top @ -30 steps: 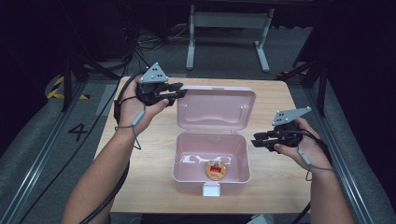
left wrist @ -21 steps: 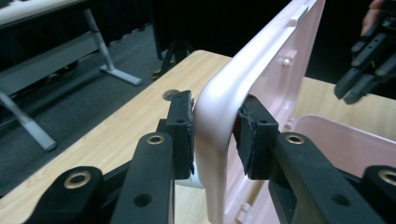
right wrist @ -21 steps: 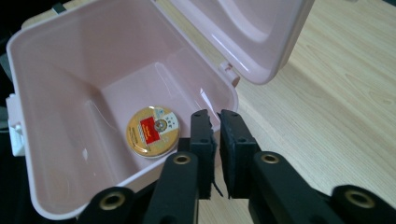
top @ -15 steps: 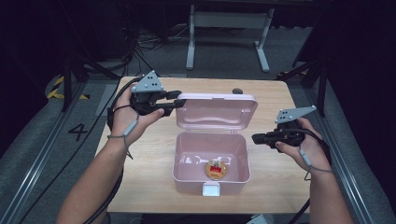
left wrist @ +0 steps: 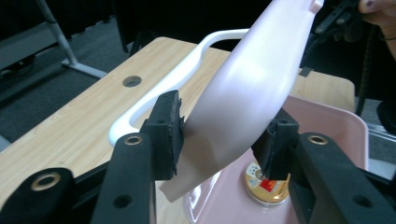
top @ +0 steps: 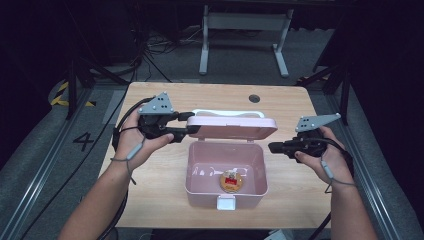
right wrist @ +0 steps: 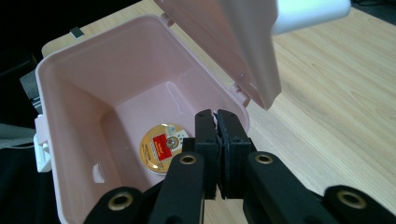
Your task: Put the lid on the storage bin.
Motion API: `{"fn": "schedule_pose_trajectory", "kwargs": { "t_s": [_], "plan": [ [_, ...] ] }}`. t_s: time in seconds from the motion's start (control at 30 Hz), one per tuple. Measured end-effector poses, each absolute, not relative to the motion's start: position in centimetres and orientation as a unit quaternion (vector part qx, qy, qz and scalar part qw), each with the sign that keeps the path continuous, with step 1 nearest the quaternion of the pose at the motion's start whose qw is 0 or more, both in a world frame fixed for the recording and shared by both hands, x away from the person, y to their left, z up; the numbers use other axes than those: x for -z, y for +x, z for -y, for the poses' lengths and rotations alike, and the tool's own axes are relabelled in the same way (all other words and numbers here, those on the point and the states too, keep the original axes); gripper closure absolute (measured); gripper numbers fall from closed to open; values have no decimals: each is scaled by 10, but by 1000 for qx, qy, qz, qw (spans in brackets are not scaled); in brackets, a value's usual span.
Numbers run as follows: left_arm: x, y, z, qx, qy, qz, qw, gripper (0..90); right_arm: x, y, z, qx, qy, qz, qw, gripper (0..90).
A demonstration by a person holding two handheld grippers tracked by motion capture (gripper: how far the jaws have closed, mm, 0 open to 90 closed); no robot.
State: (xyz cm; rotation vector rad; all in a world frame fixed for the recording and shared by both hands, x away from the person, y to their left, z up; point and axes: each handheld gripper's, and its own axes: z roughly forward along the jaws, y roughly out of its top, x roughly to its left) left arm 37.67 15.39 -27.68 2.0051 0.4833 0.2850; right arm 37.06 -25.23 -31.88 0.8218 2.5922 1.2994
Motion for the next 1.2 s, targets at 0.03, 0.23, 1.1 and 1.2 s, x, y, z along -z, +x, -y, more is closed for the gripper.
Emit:
{"fn": "schedule_pose_trajectory", "kwargs": {
  "t_s": [0.03,0.23,1.1,1.2],
  "plan": [
    [278,376,-154,-115,832,-198,505,550,318,370,252,-433,270,-857,66,887],
    [283,368,-157,-94,840,-197,497,468,316,370,253,-445,271,-851,69,887],
    [310,363,-217,-77,845,-264,459,376,315,366,252,-443,261,-855,66,884],
    [314,367,-224,-75,841,-272,461,376,315,364,252,-437,256,-860,59,877]
  ]
}}
